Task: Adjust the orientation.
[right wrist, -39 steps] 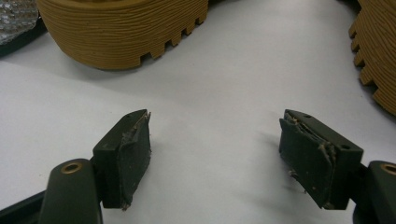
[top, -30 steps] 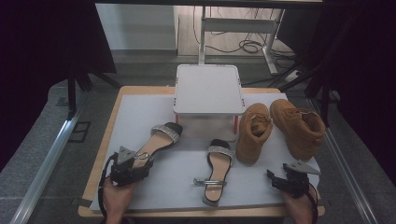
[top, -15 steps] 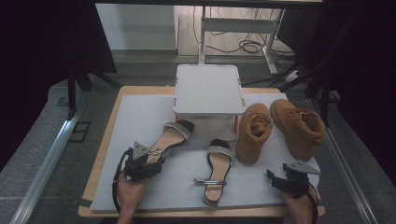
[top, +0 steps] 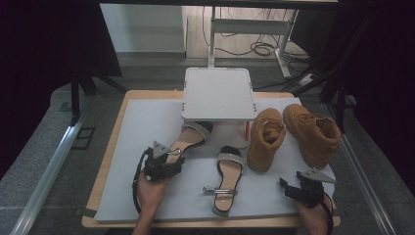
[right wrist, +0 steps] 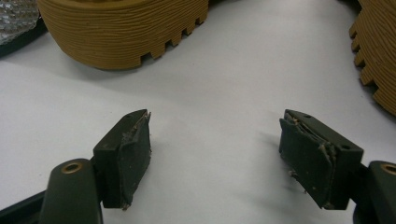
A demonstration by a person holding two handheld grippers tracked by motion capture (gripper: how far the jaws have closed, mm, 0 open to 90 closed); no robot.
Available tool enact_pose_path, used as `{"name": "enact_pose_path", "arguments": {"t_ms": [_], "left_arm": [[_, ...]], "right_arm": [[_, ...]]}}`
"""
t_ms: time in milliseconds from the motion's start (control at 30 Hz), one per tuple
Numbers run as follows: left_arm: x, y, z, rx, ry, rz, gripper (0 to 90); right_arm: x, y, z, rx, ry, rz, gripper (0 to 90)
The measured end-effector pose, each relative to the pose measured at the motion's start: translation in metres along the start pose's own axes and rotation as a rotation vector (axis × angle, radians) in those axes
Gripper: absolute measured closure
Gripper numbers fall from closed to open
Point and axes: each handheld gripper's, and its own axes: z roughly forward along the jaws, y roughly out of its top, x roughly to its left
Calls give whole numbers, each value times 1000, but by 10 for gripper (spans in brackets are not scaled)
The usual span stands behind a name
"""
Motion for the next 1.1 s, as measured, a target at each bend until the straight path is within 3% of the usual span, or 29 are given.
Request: {"name": "enact_pose_path", "arguments": {"t_ms": [767,1100], "left_arm": [[-21,21,47,0,49,-28,383],[-26,29,67,3,112,-55,383]], "right_arm": [[0,0,0,0,1,0,251],[0,0,0,0,2,-1,251]]}}
